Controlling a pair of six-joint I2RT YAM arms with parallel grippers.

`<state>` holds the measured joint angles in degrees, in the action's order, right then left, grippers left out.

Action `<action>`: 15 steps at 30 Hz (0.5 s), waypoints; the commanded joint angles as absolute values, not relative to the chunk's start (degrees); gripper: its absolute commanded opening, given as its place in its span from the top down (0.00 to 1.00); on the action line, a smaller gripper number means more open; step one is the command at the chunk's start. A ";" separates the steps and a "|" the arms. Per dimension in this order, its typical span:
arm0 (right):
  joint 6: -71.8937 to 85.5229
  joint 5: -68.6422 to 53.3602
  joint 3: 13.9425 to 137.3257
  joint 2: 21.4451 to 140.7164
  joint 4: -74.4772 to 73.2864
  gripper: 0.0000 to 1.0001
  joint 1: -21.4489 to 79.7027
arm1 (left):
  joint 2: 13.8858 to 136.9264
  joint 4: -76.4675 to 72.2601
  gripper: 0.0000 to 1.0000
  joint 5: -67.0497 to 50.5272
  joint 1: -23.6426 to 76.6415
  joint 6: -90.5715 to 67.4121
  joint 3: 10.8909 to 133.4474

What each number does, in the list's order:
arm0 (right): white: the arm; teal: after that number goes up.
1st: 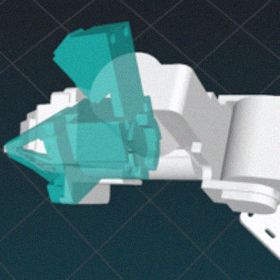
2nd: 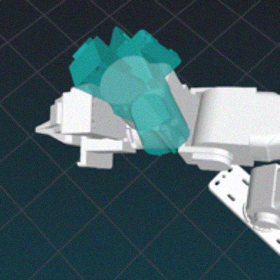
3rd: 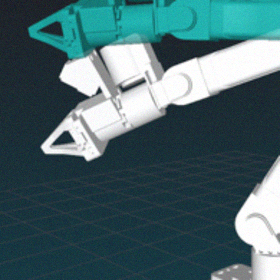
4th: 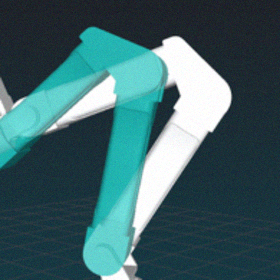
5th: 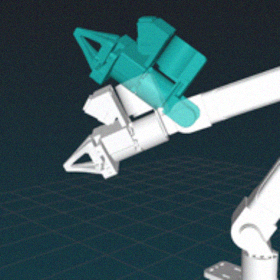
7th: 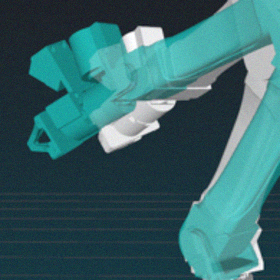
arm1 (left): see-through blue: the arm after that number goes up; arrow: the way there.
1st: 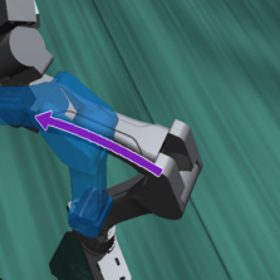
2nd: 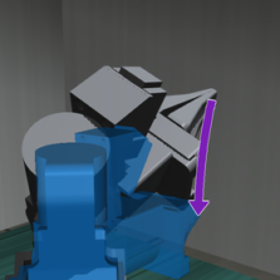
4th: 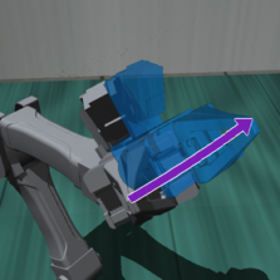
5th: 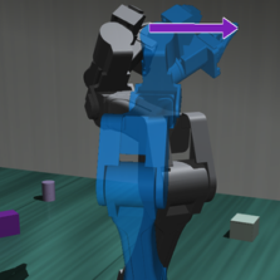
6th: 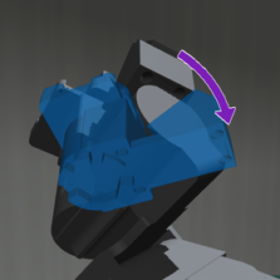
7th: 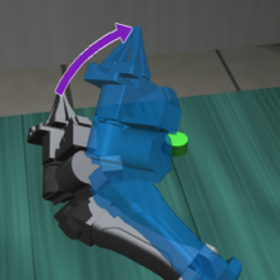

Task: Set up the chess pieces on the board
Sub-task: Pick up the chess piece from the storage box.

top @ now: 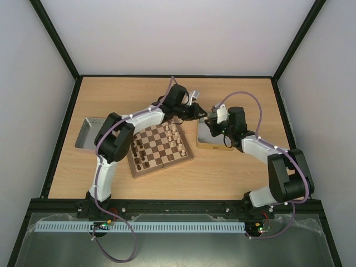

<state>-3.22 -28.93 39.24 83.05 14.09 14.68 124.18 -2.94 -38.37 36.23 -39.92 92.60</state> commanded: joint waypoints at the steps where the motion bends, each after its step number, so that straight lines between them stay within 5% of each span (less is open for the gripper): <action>1: -3.61 -25.32 39.96 83.39 11.70 0.86 14.28 | 117.28 -3.62 0.93 -32.86 34.78 -37.86 91.49; 15: -3.24 -26.96 45.06 89.11 4.67 0.75 14.33 | 123.89 1.00 0.94 -39.20 34.52 -40.42 97.28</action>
<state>-3.81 -28.95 42.94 88.03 7.57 14.57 121.75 0.14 -37.76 33.56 -40.18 96.23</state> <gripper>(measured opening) 0.253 0.112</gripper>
